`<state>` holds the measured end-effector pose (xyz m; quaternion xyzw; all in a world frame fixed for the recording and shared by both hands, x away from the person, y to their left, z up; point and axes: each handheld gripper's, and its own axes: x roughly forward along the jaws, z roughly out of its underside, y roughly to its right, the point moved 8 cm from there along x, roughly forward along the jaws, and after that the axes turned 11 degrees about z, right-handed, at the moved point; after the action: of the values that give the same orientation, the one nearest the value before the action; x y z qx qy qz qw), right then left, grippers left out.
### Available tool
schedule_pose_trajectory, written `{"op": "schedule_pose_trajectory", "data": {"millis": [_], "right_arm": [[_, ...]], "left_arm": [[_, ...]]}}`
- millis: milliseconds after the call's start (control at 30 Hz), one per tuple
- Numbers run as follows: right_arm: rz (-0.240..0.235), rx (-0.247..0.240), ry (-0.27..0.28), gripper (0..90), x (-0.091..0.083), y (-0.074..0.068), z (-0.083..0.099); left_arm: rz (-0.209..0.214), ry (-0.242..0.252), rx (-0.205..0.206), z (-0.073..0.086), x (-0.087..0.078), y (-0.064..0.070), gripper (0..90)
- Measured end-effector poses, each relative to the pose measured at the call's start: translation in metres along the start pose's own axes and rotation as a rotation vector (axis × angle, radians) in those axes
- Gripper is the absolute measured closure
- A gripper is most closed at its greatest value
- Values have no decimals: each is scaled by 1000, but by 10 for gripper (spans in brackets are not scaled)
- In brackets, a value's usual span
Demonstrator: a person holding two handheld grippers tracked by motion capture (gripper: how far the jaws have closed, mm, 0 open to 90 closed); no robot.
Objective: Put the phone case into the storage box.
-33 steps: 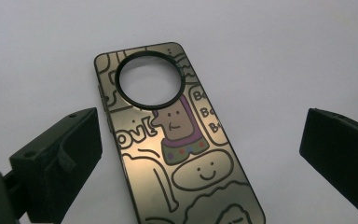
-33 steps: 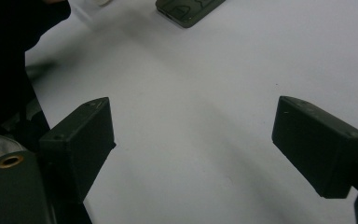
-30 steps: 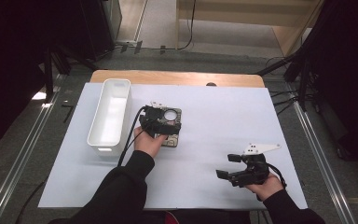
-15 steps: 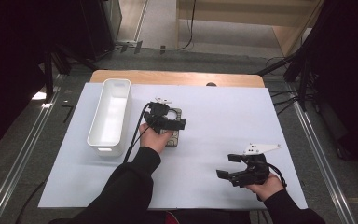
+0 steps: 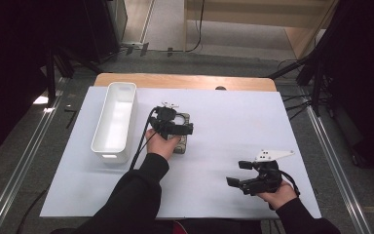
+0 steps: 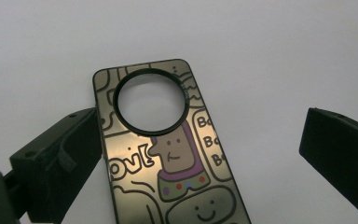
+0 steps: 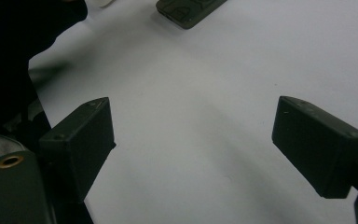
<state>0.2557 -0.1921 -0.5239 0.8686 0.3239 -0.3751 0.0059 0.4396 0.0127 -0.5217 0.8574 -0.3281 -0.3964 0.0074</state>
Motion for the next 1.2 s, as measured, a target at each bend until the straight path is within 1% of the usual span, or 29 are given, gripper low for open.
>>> {"op": "schedule_pose_trajectory", "data": {"millis": [167, 267, 400, 467, 567, 667, 867, 1000, 1100, 1200], "right_arm": [[3, 1, 1, 120, 0, 1, 0], [2, 1, 2, 120, -1, 1, 0], [2, -1, 2, 121, -1, 1, 0], [1, 1, 0, 120, -1, 1, 0], [1, 0, 0, 120, -1, 1, 0], [0, 0, -1, 120, -1, 1, 1], [0, 0, -1, 120, -1, 1, 1], [0, 1, -3, 120, -1, 1, 1], [0, 1, -4, 120, -1, 1, 1], [0, 1, -4, 120, -1, 1, 1]], "left_arm": [[-11, -8, 8, 2, 3, 0, 0], [-3, -10, -5, 4, 6, 0, 0], [0, -15, -9, 6, 8, 0, 0], [-3, -22, -7, 7, 8, -1, 0], [5, -33, -20, 9, 10, -1, 0], [6, -41, -24, 11, 11, -1, 0], [-6, -49, -25, 14, 13, -4, 0], [-9, -72, -34, 18, 15, -6, 0], [-8, -79, -44, 19, 17, -6, 0], [-15, -89, -39, 20, 18, -6, 0]]}}
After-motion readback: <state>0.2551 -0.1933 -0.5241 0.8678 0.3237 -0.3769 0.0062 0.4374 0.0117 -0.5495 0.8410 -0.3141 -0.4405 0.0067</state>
